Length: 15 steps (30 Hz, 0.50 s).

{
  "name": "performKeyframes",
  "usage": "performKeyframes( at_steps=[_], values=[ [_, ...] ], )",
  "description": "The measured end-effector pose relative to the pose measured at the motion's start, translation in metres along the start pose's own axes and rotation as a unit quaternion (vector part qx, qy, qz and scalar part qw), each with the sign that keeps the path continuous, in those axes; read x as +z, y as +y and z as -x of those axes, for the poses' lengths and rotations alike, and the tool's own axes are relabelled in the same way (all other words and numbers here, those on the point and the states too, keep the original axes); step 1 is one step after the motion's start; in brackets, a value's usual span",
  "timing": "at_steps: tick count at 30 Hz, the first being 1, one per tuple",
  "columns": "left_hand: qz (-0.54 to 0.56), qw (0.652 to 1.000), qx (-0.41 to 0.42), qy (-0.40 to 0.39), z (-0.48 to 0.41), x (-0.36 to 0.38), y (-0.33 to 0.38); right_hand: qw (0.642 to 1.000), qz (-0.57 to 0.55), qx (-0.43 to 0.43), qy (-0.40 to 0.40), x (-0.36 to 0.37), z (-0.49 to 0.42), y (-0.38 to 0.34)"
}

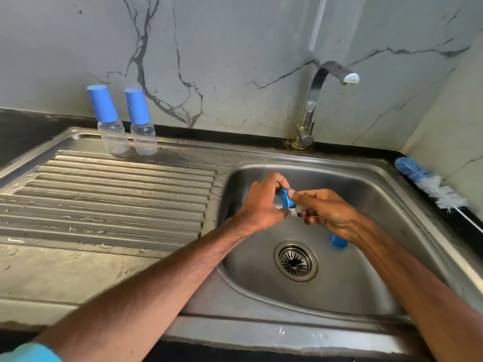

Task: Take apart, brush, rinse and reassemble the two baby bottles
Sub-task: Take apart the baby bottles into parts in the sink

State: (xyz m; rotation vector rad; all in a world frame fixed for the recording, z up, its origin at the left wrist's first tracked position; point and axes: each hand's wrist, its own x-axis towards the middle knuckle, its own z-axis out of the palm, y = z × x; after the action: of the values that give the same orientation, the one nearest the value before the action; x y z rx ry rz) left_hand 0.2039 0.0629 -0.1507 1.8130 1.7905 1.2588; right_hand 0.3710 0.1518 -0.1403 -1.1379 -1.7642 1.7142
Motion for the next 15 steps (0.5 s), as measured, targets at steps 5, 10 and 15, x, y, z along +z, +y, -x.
performKeyframes(
  at_steps=[5,10,15],
  values=[
    [-0.114,0.986,-0.040,-0.115,0.001,-0.004,-0.006,0.988,0.141,-0.018,0.056,-0.002,-0.015,0.016],
    [-0.159,0.983,-0.054,-0.079,0.001,-0.009,-0.016,0.925,0.377,-0.023,0.050,0.012,-0.048,0.031],
    [-0.165,0.984,-0.061,-0.003,0.000,-0.011,-0.021,0.900,0.435,-0.010,0.034,0.035,-0.076,0.046]
  ],
)
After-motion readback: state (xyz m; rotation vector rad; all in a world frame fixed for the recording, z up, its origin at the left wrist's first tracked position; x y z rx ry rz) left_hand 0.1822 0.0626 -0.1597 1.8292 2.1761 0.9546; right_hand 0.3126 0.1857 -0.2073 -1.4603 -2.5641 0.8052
